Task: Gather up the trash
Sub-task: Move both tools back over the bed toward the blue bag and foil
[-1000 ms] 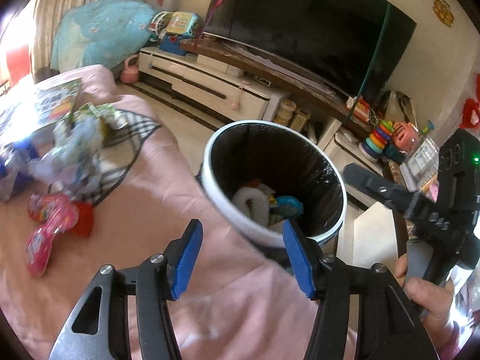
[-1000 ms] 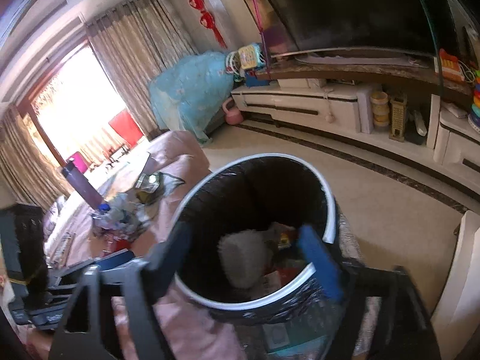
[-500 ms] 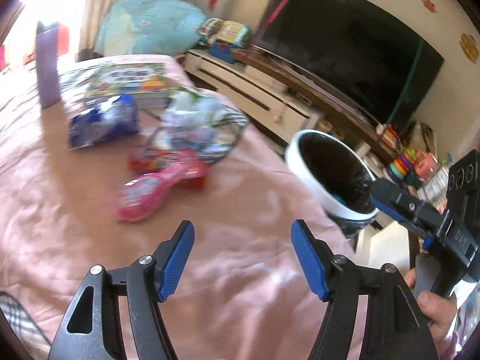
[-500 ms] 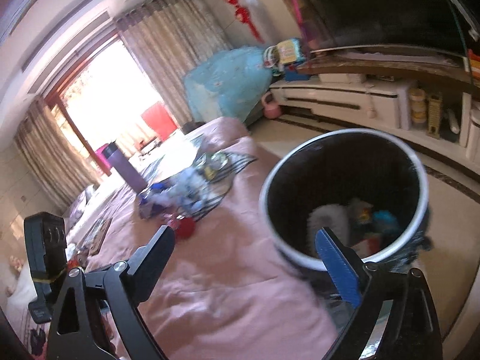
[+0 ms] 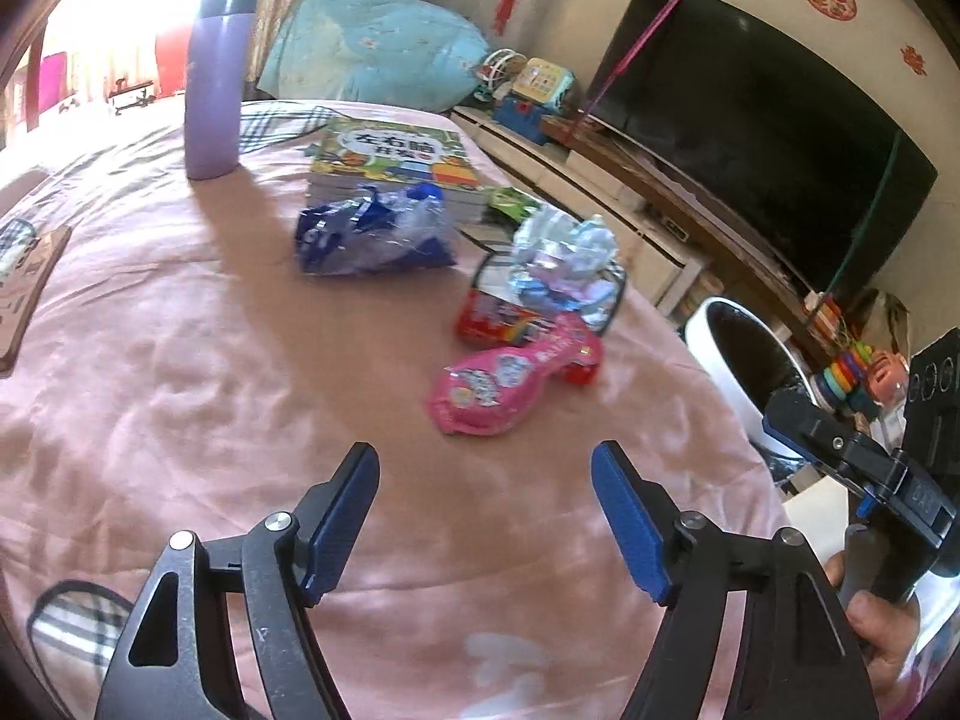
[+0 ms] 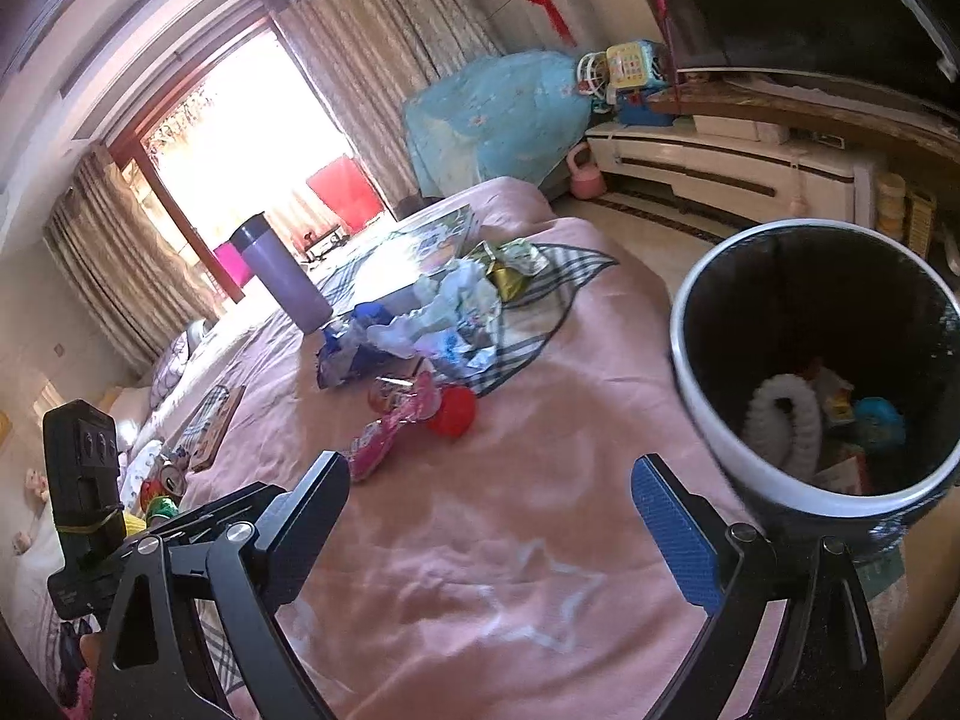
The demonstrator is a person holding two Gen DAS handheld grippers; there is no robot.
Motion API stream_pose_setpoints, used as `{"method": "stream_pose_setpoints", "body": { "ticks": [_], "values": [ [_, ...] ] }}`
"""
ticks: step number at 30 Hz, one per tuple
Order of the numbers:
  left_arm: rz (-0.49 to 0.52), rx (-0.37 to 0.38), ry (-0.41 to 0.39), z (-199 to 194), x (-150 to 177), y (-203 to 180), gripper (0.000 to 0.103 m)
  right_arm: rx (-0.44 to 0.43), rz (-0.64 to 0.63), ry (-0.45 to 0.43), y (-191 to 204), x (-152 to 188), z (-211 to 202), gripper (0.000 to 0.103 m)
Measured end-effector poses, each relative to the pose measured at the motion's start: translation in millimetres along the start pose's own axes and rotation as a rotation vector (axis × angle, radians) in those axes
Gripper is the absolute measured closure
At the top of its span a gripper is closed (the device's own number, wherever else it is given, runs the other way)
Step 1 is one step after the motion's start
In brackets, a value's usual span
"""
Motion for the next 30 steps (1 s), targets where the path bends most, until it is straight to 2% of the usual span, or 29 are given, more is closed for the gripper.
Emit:
{"method": "stream_pose_setpoints", "body": {
  "ticks": [7, 17, 22, 26, 30],
  "values": [
    [0.044, -0.071, -0.021, 6.0, -26.5, 16.4, 0.026, -0.003, -0.018, 0.009, 13.5, -7.9, 11.0, 0.007],
    [0.135, -0.159, -0.008, 30.7, -78.5, 33.0, 0.023, -0.016, -0.041, 0.020, 25.0, -35.6, 36.6, 0.007],
    [0.195, -0.186, -0.003, 52.7, -108.8, 38.5, 0.018, -0.019, -0.049, 0.044, 26.9, -52.9, 58.4, 0.007],
    [0.261, -0.256, 0.006, 79.0, -129.2, 40.2, 0.015, -0.033, -0.041, 0.073, 27.1, -67.6, 80.8, 0.007],
    [0.312, -0.262, 0.034, 105.8, -141.1, 39.9, 0.014, -0.036, -0.026, 0.093, 23.2, -77.1, 99.3, 0.007]
  ]
}}
Point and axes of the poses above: each gripper's, at about its wrist camera, not at the fingertips, and z roughly the way its jaws point, y to its left, x to its underside, the point moved 3 cm from there along z, roughly the way its jaws point, and after that the axes turned 11 degrees about y, right-handed, at the moved point
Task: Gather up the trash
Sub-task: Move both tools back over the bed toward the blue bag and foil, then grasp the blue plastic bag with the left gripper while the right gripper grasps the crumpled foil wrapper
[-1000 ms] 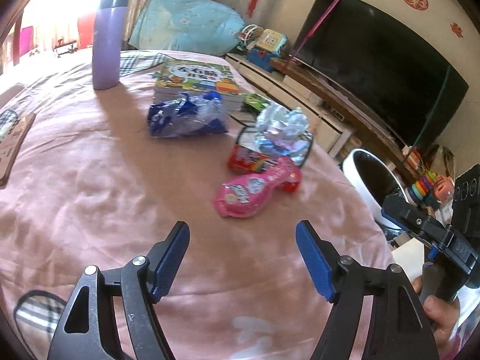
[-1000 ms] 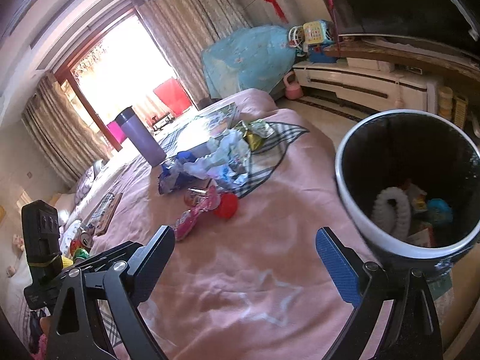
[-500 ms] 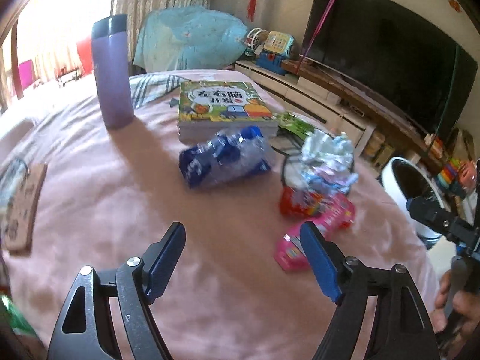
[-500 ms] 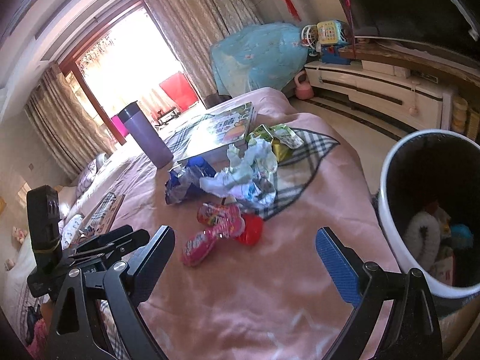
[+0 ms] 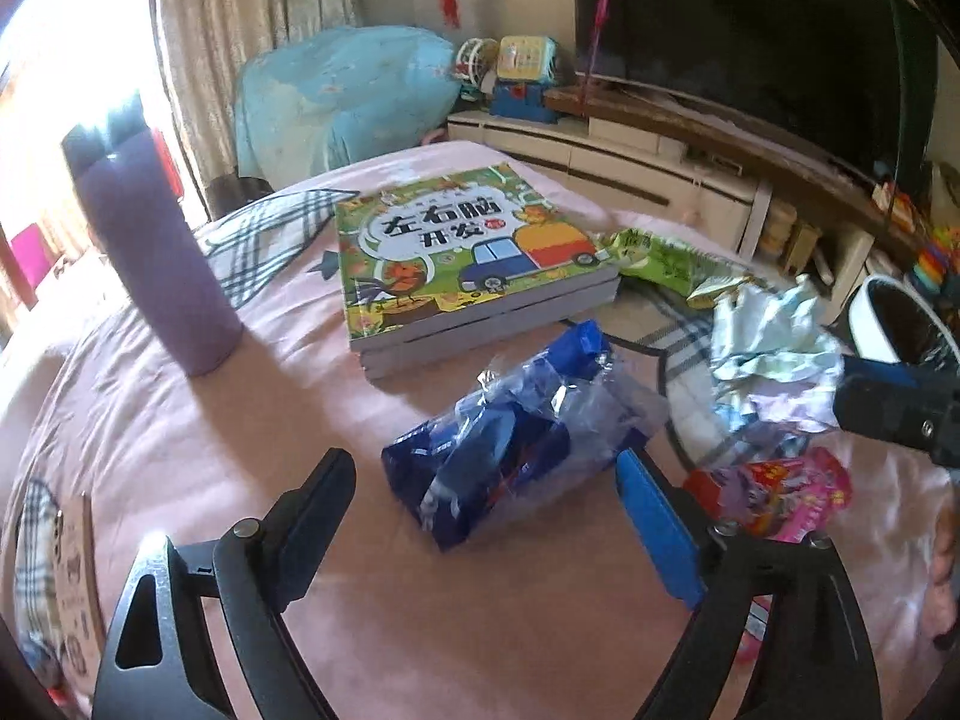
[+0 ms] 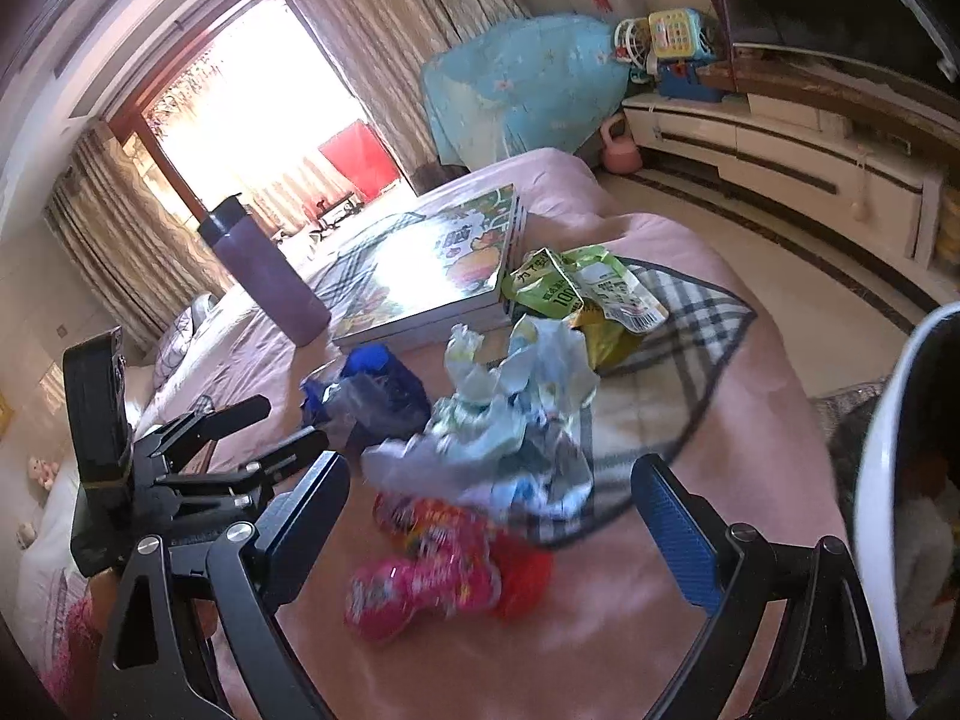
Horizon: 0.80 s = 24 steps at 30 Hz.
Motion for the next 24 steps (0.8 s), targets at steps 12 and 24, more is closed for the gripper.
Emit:
{"method": "stream_pose_setpoints", "body": {
  "ticks": [12, 24],
  "values": [
    [-0.046, 0.107, 0.046, 24.3, -2.1, 1.0, 0.059, 0.018, -0.005, 0.048, -5.8, -0.8, 18.2, 0.096],
    [-0.204, 0.203, -0.004, -52.6, 55.4, -13.1, 0.065, -0.038, -0.036, 0.014, 3.6, 37.5, -27.7, 0.100]
  ]
}}
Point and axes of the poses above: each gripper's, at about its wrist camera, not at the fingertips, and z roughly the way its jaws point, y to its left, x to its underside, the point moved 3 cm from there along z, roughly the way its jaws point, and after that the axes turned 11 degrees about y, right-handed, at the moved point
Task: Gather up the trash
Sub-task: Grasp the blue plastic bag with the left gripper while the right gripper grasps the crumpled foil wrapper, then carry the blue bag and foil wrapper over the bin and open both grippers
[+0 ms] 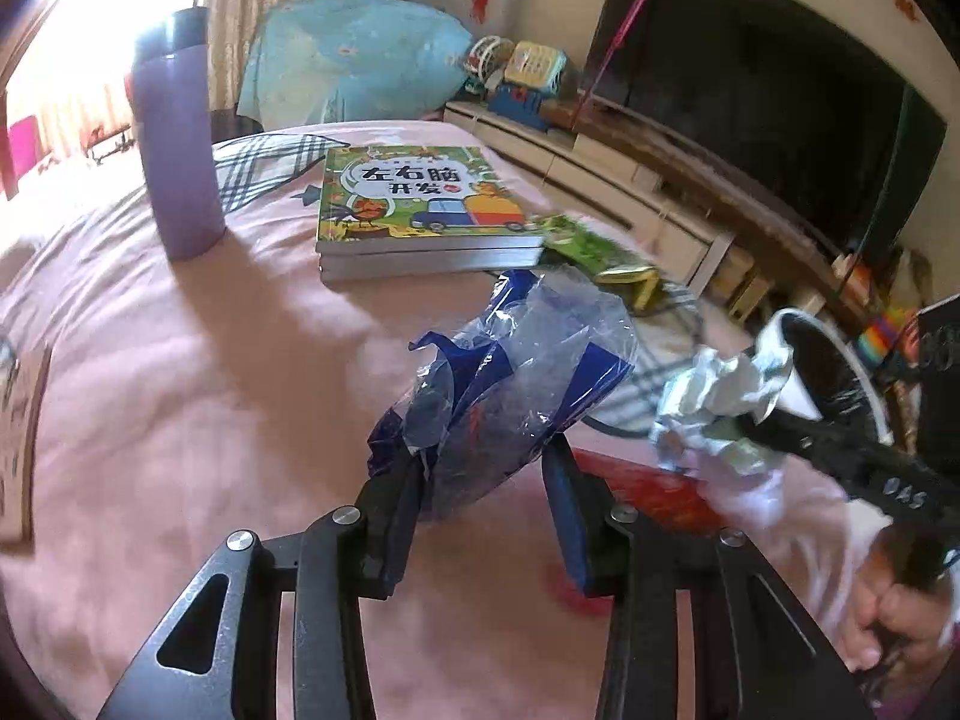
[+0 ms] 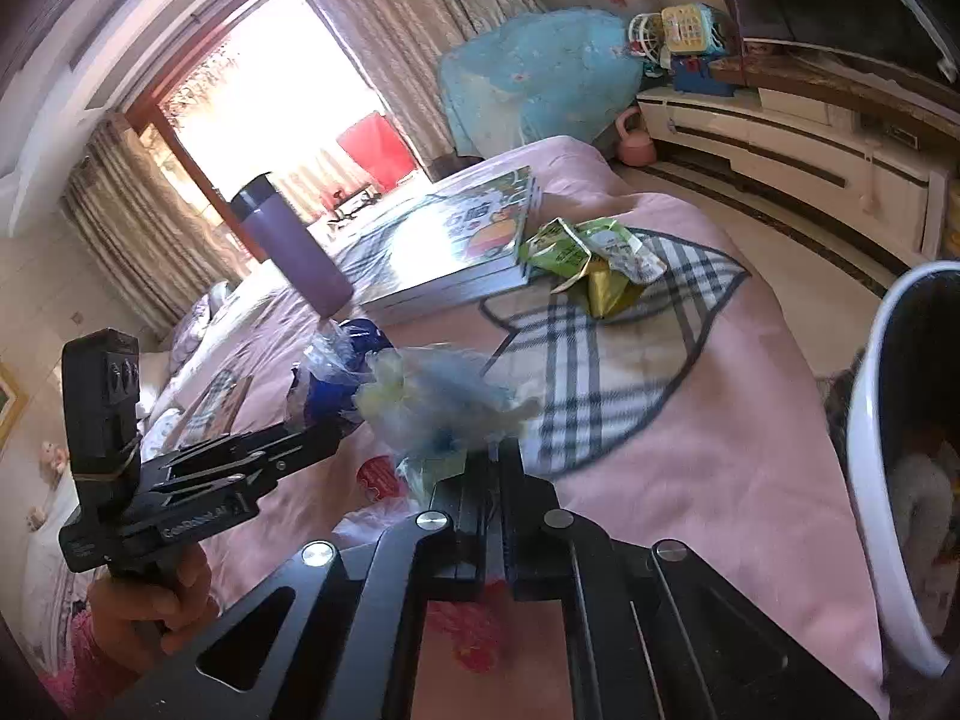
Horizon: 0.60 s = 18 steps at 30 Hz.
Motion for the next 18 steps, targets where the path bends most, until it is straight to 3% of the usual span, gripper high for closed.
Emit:
{"method": "stream_pose_setpoints", "body": {
  "ticks": [8, 18],
  "values": [
    [-0.024, 0.088, -0.047, -45.2, 40.1, -31.1, 0.065, -0.007, -0.027, -0.011, 6.2, 39.1, -30.3, 0.100],
    [0.026, 0.167, -0.020, -50.4, 62.2, -87.6, 0.065, 0.013, 0.037, -0.073, -25.5, 67.1, -77.7, 0.100]
  ]
}}
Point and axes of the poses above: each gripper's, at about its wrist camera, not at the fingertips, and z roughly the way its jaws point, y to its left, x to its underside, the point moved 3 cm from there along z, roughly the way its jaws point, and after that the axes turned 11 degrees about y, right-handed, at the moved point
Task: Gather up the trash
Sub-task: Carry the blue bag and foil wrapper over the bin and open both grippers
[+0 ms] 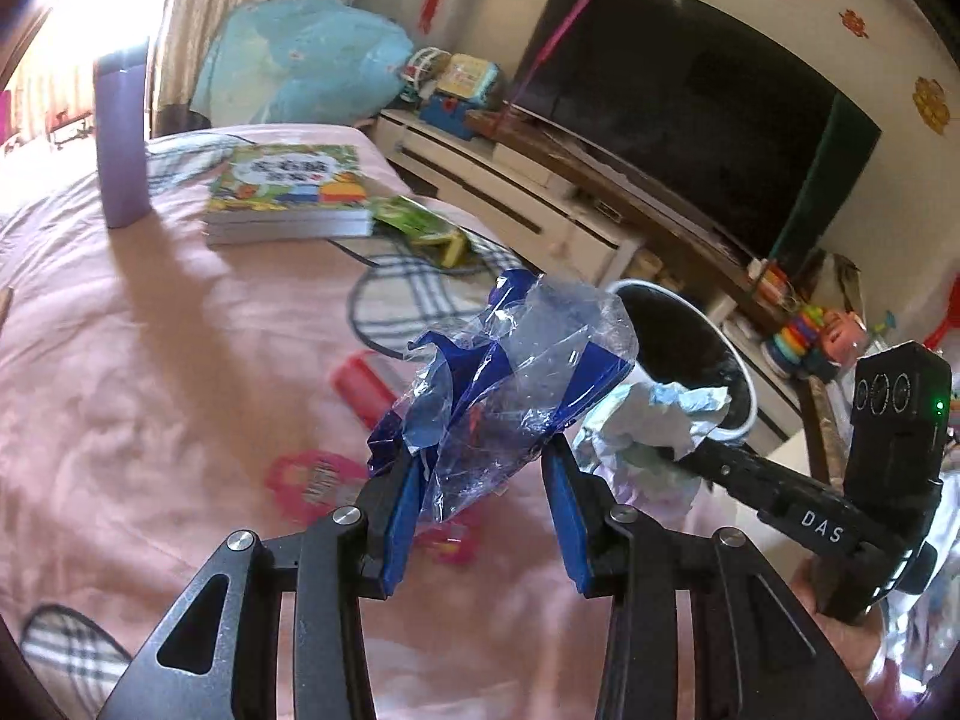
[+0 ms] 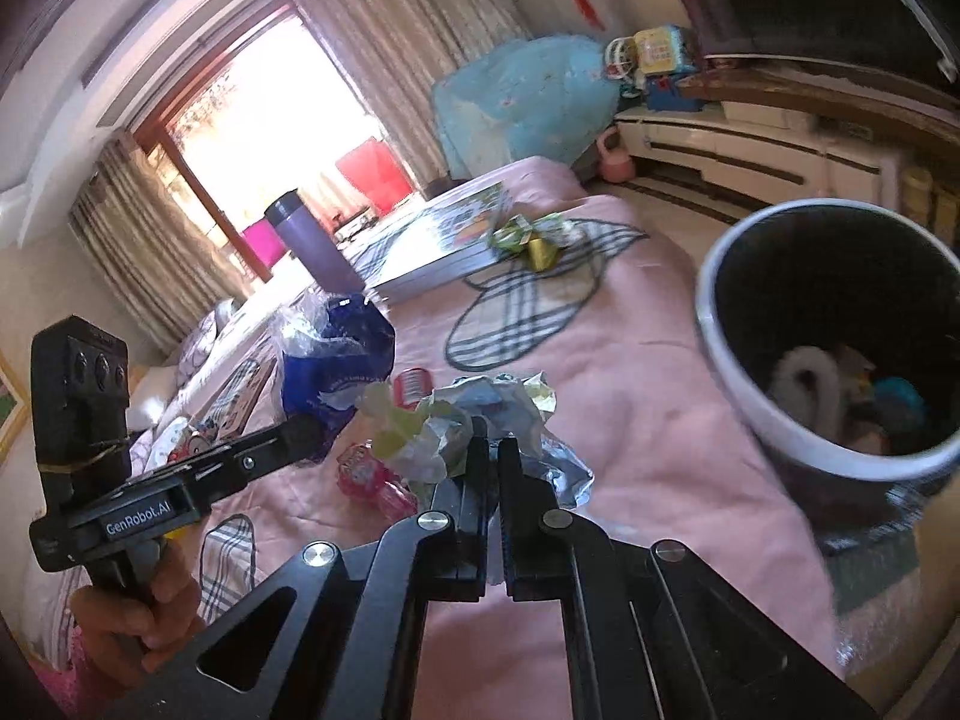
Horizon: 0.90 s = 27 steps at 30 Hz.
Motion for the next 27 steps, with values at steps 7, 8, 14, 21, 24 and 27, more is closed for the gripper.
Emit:
{"method": "stream_pose_setpoints", "body": {
  "ticks": [7, 8, 14, 21, 24, 27],
  "values": [
    [0.054, 0.032, 0.023, 16.0, -6.3, -36.8, 0.065, 0.046, 0.072, -0.068, -34.5, 2.8, -37.9, 0.100],
    [0.061, 0.034, 0.025, 18.2, -8.4, -41.1, 0.065, 0.052, 0.082, -0.077, -39.3, 2.6, -42.5, 0.100],
    [0.097, 0.044, 0.033, 32.0, -15.4, -65.4, 0.065, 0.080, 0.121, -0.124, -65.4, 0.6, -66.6, 0.100],
    [0.124, 0.039, 0.053, 50.3, -28.4, -87.2, 0.065, 0.106, 0.156, -0.152, -90.5, -2.4, -81.7, 0.100],
    [0.133, 0.038, 0.057, 57.4, -35.0, -94.6, 0.064, 0.113, 0.172, -0.159, -100.7, -3.1, -85.6, 0.100],
    [0.141, 0.031, 0.060, 65.0, -42.2, -100.8, 0.064, 0.120, 0.185, -0.164, -109.4, -4.2, -88.5, 0.100]
  ]
}}
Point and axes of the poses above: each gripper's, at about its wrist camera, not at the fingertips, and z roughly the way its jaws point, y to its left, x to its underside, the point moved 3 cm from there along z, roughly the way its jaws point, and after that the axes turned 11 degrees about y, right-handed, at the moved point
